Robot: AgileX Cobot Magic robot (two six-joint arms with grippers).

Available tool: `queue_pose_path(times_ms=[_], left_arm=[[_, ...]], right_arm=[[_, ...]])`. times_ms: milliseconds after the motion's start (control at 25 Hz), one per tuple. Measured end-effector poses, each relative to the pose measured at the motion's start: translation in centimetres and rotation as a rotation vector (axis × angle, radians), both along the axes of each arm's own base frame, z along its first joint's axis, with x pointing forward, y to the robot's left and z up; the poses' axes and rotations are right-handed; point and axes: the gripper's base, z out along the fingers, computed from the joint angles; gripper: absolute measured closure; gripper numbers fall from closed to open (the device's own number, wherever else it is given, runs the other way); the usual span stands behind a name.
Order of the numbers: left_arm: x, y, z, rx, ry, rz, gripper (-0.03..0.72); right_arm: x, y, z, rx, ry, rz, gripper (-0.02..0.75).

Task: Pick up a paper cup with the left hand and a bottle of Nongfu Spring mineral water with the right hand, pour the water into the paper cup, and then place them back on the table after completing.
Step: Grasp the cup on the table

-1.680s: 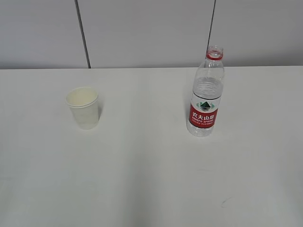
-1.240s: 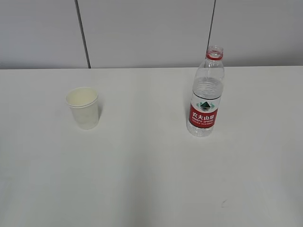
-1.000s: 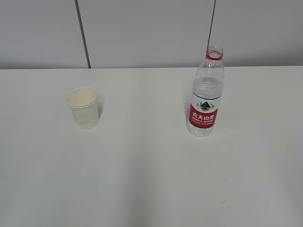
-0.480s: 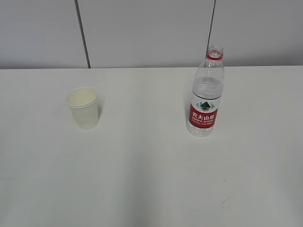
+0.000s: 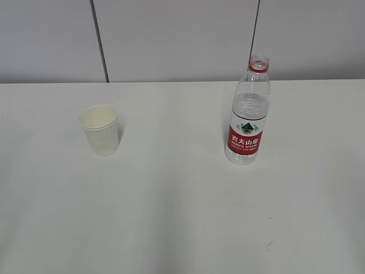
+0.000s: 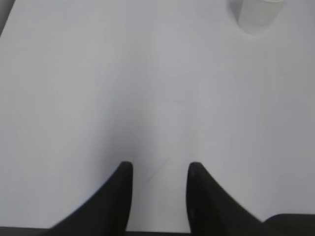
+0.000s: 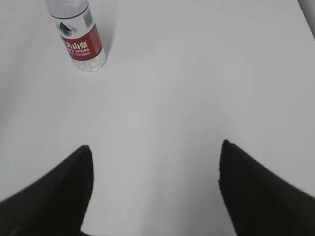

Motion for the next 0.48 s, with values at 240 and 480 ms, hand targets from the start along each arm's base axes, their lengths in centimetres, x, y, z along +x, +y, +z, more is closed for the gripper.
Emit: queue_pose_path(times_ms=[240, 480], left_arm=[[3.9, -0.3, 2.2, -0.013, -0.093, -0.026, 0.450], [8.4, -0.8, 2.8, -0.014, -0.203, -0.067, 0.450]], right_arm=[[4.5, 0.4, 1.7, -0.003, 0.016, 0.008, 0.151], [8.0, 0.7, 2.3, 0.005, -0.035, 0.014, 0.151]])
